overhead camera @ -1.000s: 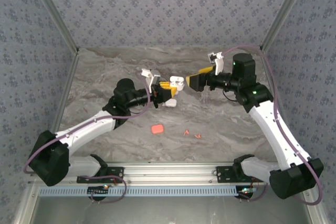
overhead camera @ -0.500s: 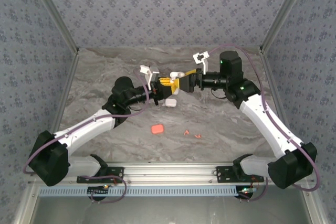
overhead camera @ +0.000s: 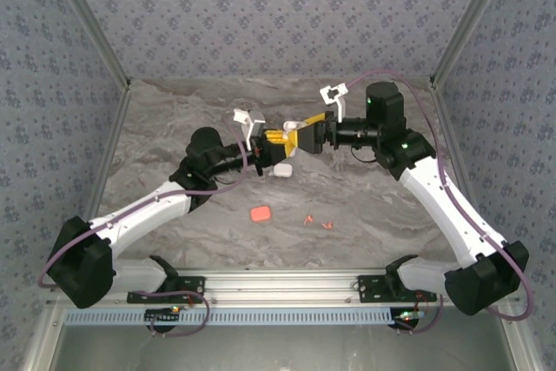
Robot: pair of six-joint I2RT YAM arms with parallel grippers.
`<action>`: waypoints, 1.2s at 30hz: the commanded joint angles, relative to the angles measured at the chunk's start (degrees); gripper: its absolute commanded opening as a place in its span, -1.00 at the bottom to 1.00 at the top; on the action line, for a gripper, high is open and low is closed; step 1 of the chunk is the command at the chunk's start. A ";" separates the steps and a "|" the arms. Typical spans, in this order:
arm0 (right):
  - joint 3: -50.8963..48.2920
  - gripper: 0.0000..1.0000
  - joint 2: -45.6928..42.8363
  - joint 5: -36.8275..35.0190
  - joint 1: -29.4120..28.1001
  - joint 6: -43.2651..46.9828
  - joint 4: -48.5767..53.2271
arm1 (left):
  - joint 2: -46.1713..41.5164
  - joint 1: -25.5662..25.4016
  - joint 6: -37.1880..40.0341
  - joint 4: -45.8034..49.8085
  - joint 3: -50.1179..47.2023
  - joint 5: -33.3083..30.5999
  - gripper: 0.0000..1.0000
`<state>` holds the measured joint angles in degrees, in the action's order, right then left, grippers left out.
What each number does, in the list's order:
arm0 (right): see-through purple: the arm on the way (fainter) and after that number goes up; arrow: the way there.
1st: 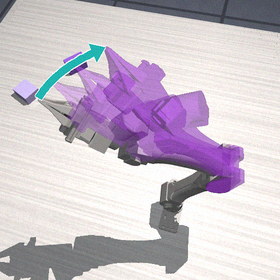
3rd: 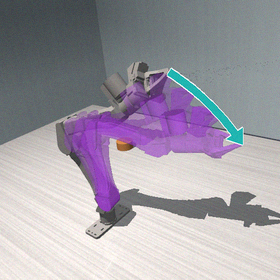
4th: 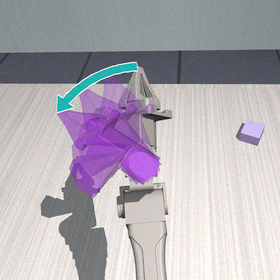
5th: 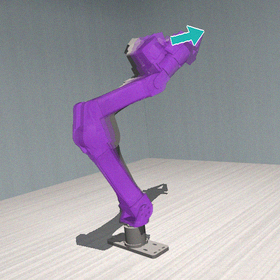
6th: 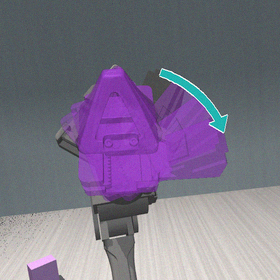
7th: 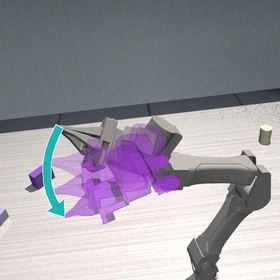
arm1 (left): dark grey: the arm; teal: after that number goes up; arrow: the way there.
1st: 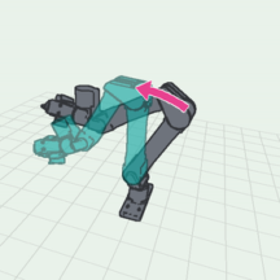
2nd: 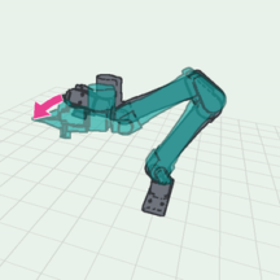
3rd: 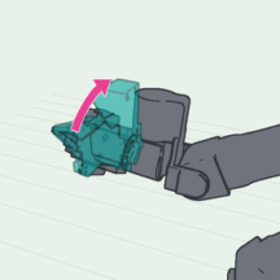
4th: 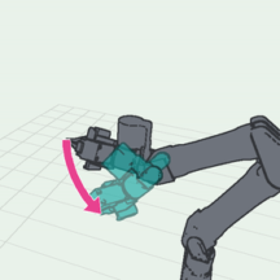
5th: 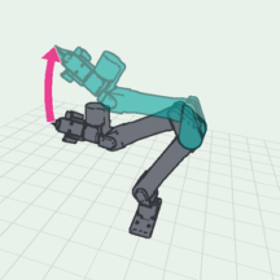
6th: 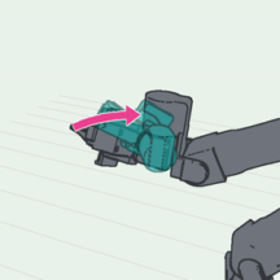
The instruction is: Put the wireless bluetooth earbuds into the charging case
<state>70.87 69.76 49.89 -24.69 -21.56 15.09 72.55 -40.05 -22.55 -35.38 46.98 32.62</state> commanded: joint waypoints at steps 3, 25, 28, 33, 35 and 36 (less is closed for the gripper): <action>0.16 1.00 -3.11 1.57 -0.76 1.17 1.78 | 0.83 0.06 0.65 0.91 1.45 -1.10 -1.00; 0.52 0.99 -8.23 -31.33 4.64 6.47 16.65 | 6.07 11.77 -4.06 15.71 3.72 1.75 -1.00; -4.59 0.99 -11.22 -30.41 7.45 2.53 12.34 | 10.31 15.17 -5.15 20.45 5.95 2.00 -1.00; -11.66 0.99 -15.13 -27.07 11.88 -5.04 5.94 | 20.21 19.77 -9.19 24.72 9.69 3.35 -1.00; -13.94 0.99 -15.84 -25.02 13.40 -7.13 4.09 | 24.06 20.58 -10.61 24.07 10.77 4.42 -1.00; -14.67 0.99 -15.92 -24.76 13.92 -7.91 3.98 | 26.06 20.78 -10.87 23.60 11.41 5.37 -1.00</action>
<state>58.24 54.81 22.68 -12.05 -24.27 23.27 95.22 -19.79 -30.63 -13.28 55.77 34.50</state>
